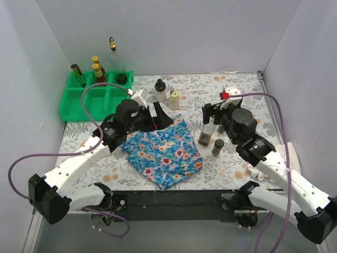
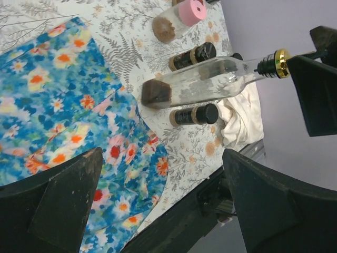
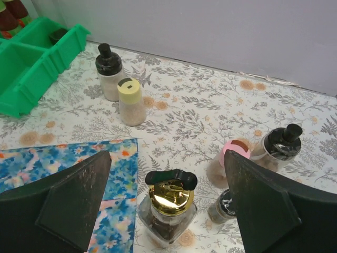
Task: Organize the condiment bottles
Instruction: Place the bottle at the center of the board, then pick up the bottle from the center of the board, then place the bottle in the storage box.
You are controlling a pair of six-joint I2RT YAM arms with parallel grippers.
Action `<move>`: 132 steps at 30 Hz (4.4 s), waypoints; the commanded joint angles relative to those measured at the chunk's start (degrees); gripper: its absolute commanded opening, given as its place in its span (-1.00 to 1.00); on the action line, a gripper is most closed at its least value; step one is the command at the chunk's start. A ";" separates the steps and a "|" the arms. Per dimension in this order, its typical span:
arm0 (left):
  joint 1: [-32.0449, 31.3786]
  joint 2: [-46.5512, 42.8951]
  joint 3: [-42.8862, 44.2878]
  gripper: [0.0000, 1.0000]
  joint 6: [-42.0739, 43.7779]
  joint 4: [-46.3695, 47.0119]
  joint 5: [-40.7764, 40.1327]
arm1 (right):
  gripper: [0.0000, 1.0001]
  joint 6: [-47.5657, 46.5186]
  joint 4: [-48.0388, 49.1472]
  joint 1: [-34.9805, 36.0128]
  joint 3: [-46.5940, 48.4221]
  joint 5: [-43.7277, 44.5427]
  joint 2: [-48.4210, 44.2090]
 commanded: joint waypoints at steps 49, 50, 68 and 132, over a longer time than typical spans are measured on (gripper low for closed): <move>-27.40 45.75 22.73 0.62 29.34 34.35 -35.38 | 0.88 8.50 -11.06 -0.09 15.41 -0.96 -18.00; -27.67 45.05 22.38 0.59 29.52 34.87 -35.47 | 0.87 8.41 -10.97 -0.09 15.32 -0.96 -18.08; -28.46 37.58 16.85 -1.00 31.37 37.70 -36.61 | 0.84 9.72 -10.53 -0.09 12.68 -1.58 -19.05; 32.27 41.35 31.16 -1.00 38.66 43.40 -17.19 | 0.94 12.89 5.81 -0.09 -6.13 -14.85 -15.54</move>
